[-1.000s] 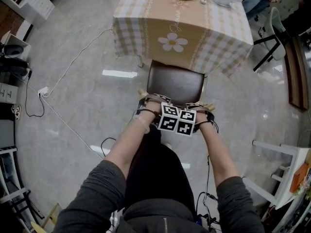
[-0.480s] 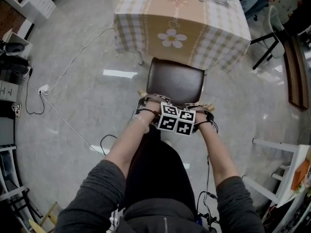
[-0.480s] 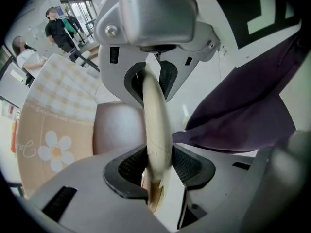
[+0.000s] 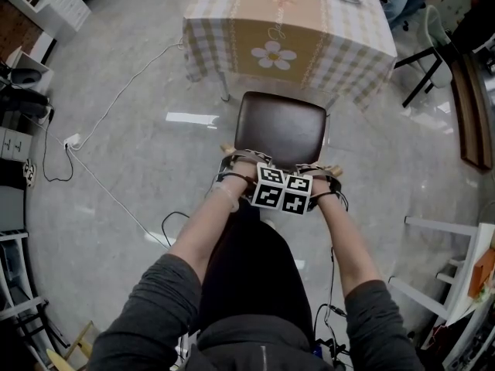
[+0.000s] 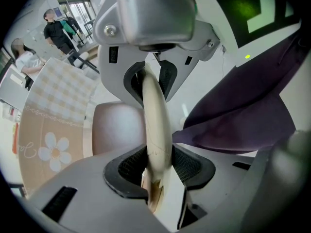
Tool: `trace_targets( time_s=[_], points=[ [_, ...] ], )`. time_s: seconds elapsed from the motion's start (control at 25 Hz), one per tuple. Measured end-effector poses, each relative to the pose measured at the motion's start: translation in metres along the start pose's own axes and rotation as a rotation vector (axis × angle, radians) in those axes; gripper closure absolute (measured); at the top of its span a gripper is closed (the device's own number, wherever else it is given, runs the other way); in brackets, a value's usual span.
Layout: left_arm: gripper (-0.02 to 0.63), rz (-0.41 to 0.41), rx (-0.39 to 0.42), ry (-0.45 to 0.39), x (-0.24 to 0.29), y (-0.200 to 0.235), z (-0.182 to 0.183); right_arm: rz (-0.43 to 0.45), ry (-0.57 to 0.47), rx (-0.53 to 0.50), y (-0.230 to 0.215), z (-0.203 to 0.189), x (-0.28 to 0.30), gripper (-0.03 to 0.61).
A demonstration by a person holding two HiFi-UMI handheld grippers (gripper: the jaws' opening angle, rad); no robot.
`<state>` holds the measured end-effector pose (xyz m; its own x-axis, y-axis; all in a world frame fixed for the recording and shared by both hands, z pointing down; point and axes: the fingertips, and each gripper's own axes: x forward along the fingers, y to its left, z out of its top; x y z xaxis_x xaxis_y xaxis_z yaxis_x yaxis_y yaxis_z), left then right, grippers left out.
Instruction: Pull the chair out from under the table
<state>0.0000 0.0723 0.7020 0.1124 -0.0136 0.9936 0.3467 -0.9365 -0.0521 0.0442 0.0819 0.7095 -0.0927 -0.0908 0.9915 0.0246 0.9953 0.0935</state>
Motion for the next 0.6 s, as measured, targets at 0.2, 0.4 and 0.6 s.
trace_targets(
  time_s=[0.2, 0.4, 0.6],
  points=[
    [0.451, -0.002, 0.006, 0.001, 0.0, -0.015, 0.004, 0.003, 0.0, 0.0, 0.015, 0.002, -0.001, 0.443],
    [0.451, -0.009, 0.005, -0.002, 0.0, -0.025, 0.009, 0.013, 0.001, -0.003, 0.027, 0.001, -0.001, 0.443],
    [0.449, 0.006, -0.008, -0.01, 0.002, -0.032, 0.011, 0.007, 0.009, -0.005, 0.033, 0.001, 0.0, 0.443]
  ],
)
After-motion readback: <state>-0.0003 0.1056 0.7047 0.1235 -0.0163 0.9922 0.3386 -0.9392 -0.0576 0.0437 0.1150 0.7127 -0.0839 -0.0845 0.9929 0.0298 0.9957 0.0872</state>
